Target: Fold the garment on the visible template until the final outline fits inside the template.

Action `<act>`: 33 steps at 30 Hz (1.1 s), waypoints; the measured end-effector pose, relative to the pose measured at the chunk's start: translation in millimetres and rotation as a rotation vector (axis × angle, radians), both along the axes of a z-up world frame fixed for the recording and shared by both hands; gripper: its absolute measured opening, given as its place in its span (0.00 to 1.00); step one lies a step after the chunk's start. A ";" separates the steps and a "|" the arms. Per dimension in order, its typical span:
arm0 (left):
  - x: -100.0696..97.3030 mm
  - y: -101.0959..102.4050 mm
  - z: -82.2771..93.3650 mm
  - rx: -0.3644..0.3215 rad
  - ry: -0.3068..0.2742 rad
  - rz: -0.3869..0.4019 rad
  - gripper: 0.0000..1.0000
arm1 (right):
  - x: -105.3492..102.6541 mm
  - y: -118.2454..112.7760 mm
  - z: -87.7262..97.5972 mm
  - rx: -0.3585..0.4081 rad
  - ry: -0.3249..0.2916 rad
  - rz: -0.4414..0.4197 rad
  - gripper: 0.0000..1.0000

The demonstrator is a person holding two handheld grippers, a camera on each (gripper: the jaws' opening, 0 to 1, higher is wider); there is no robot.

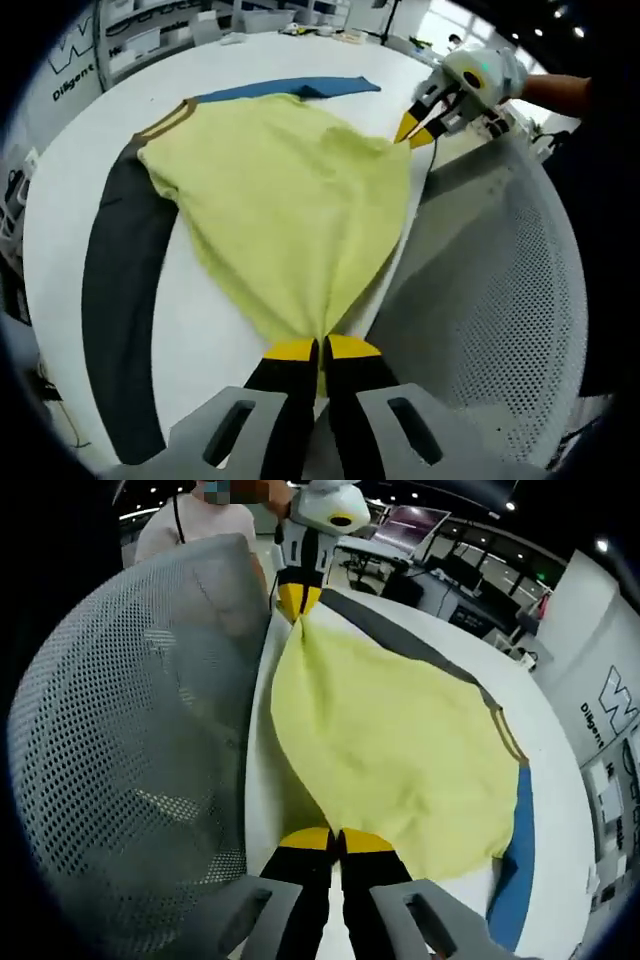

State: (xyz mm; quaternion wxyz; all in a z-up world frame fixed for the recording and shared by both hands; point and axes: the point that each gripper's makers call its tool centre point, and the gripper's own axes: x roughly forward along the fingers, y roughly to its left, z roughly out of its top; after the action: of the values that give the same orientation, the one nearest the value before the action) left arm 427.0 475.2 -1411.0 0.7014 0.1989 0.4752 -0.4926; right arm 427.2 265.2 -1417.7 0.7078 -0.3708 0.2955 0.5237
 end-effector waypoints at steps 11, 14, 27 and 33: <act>25.2 -8.1 14.4 -0.149 -0.108 0.051 0.39 | 5.8 -9.5 17.6 0.198 0.070 -0.163 0.26; 34.9 -1.9 16.6 -0.158 -0.123 0.072 0.38 | 8.8 -16.7 17.9 0.208 0.077 -0.186 0.27; 118.6 19.9 8.9 -0.137 -0.282 0.310 0.43 | 32.1 -45.6 -5.1 0.189 0.094 -0.297 0.25; 144.6 23.0 6.4 -0.130 -0.299 0.364 0.42 | 37.6 -58.6 14.0 0.259 0.074 -0.343 0.23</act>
State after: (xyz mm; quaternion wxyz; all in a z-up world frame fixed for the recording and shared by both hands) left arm 571.6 498.3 -1404.6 0.8525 0.1350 0.3613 -0.3528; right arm 464.8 206.6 -1403.8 0.8168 -0.2017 0.3104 0.4424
